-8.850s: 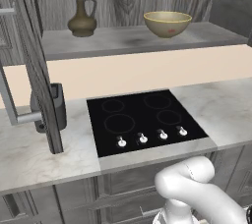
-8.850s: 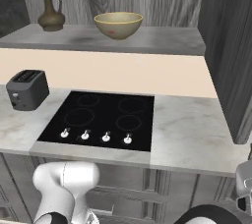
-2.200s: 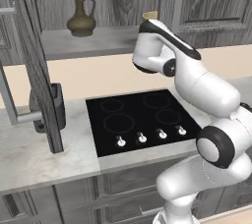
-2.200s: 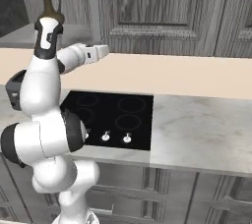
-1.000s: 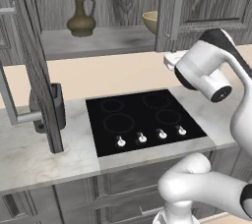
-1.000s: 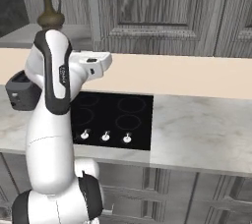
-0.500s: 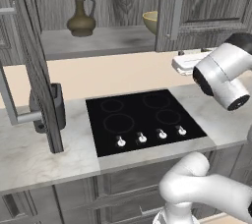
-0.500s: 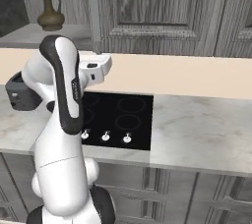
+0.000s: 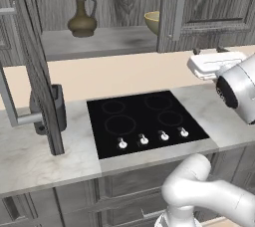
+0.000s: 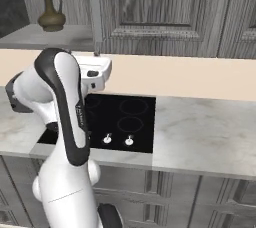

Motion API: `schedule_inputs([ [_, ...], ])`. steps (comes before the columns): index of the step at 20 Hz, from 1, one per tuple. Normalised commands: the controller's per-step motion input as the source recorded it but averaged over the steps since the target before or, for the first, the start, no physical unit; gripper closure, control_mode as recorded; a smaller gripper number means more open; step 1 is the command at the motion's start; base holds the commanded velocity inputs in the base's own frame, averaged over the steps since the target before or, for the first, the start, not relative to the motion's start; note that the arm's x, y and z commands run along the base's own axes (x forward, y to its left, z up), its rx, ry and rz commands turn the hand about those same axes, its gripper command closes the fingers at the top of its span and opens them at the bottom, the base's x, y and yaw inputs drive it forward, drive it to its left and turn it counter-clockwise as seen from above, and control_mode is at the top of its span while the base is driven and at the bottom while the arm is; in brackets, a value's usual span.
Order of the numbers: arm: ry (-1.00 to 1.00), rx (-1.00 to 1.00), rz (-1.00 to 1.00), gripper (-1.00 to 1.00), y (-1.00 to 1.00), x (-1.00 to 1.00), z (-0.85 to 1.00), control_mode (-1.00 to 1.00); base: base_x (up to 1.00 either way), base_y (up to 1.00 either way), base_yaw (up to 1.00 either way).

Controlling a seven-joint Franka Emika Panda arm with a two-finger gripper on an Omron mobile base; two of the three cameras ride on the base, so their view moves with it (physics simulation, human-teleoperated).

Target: Pick the mug and place it in the sink. Pick the bowl and place it in the open cabinet and then close the cabinet.

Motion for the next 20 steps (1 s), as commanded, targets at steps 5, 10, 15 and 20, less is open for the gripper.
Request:
schedule_inputs([
  [5,0.00,0.16,-0.08,-1.00,-0.20,-0.65,0.23,-1.00,0.00,0.00,0.00],
  [10,0.00,0.17,-0.07,-1.00,-0.15,-0.60,0.16,-1.00,0.00,0.00,0.00],
  [15,0.00,0.15,-0.07,-1.00,-0.03,-0.54,0.02,-1.00,0.00,0.00,0.00],
  [20,0.00,0.14,-0.07,-1.00,0.00,-0.51,0.00,-1.00,0.00,0.00,0.00],
])
